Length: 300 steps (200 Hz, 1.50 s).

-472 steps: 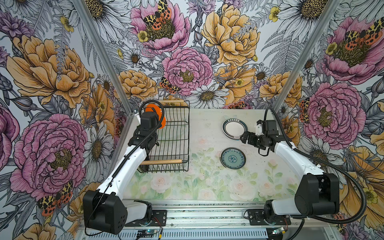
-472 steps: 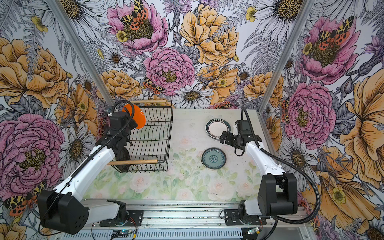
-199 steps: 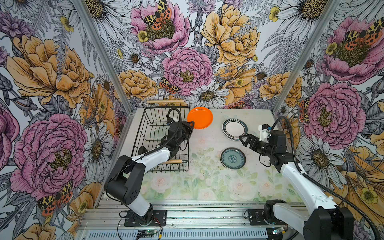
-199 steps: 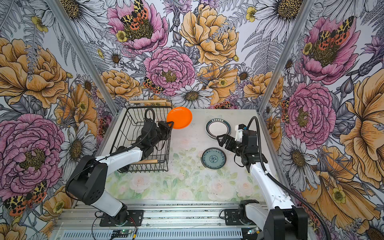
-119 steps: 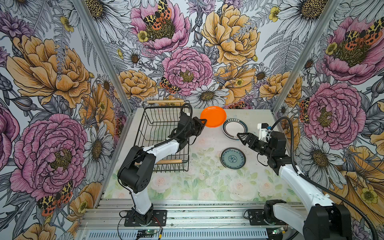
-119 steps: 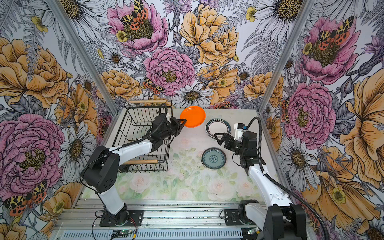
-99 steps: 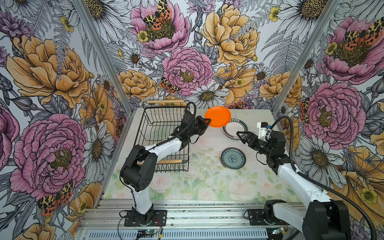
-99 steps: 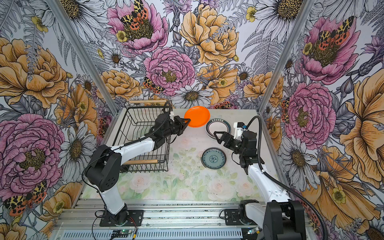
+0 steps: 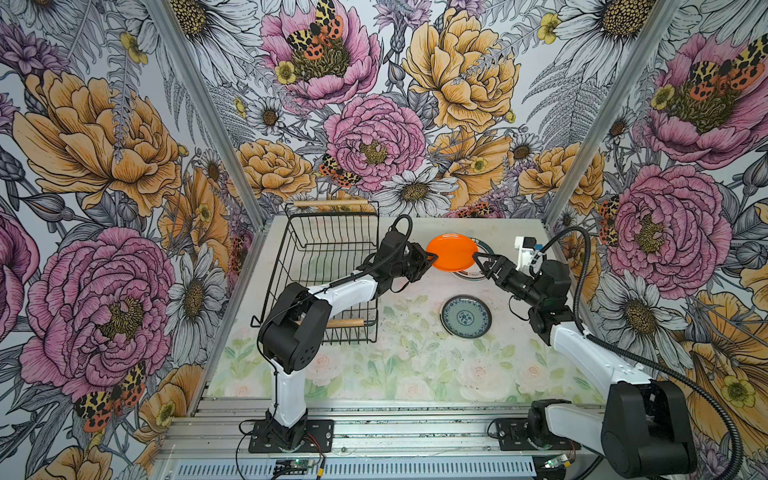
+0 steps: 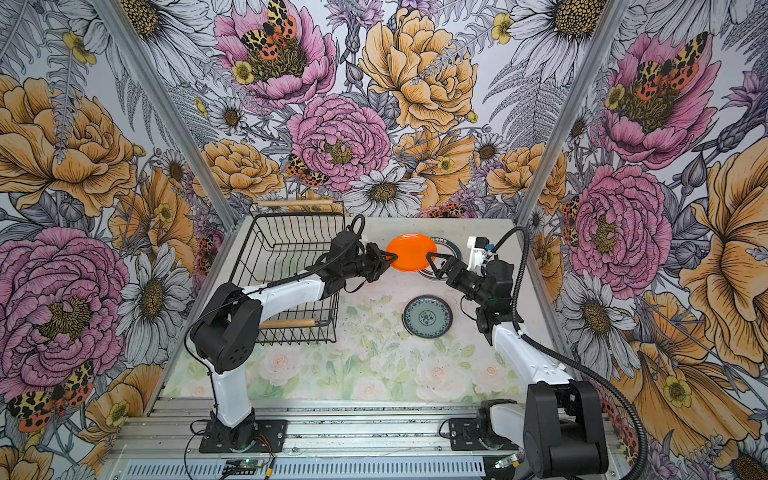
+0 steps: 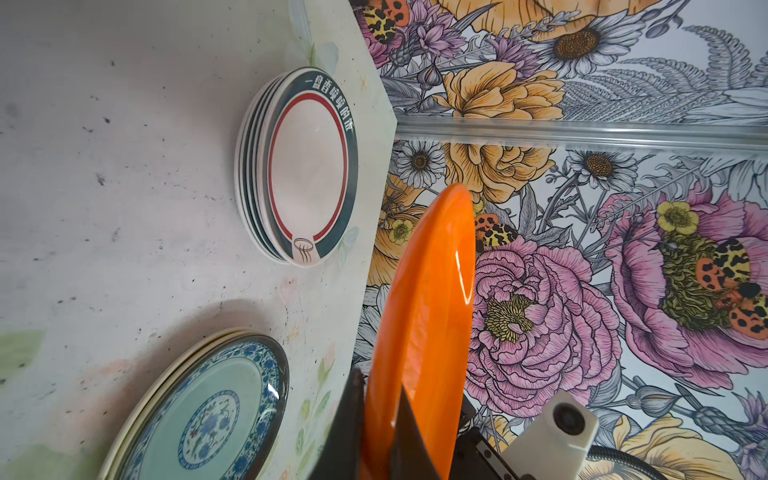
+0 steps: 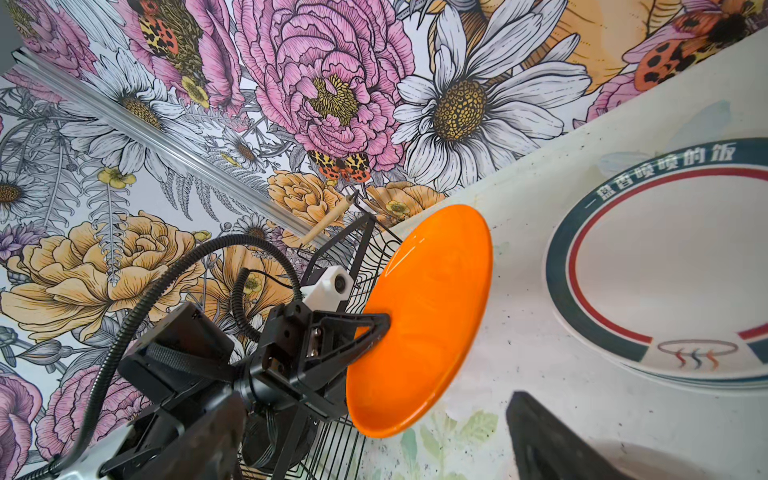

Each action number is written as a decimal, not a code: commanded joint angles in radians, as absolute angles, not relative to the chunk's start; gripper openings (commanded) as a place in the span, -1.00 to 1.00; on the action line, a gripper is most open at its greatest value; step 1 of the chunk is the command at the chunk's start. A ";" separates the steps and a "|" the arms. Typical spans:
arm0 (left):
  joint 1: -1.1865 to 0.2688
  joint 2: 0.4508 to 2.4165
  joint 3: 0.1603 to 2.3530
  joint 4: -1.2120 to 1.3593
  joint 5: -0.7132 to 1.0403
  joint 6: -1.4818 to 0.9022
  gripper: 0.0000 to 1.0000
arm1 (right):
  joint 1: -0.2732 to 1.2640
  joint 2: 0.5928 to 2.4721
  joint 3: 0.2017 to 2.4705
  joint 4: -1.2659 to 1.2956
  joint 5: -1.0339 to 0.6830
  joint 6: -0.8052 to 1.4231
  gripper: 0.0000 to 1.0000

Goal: Unload the plates from the dish rack
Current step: 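Carry the orange plate toward the right gripper while the right gripper grasps its rim, then open the left gripper while the right gripper takes the orange plate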

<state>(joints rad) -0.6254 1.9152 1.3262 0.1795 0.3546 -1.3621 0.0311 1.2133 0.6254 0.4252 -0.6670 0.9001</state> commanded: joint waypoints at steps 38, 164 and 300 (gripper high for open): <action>-0.634 1.900 1.352 0.215 0.401 -1.352 -1.00 | 0.031 1.297 0.668 0.551 -0.690 0.957 0.92; -0.632 1.922 1.350 0.283 0.436 -1.354 -1.00 | 0.067 1.491 0.719 0.712 -0.702 1.079 -0.09; -0.633 1.933 1.384 0.288 0.455 -1.304 -0.90 | 0.089 1.558 0.732 0.764 -0.691 1.125 -0.77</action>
<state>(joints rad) -0.6262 1.9362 1.3399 0.2550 0.4133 -1.2671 0.0772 1.5345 0.7059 0.7006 -0.6659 1.1812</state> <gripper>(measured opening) 0.098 0.235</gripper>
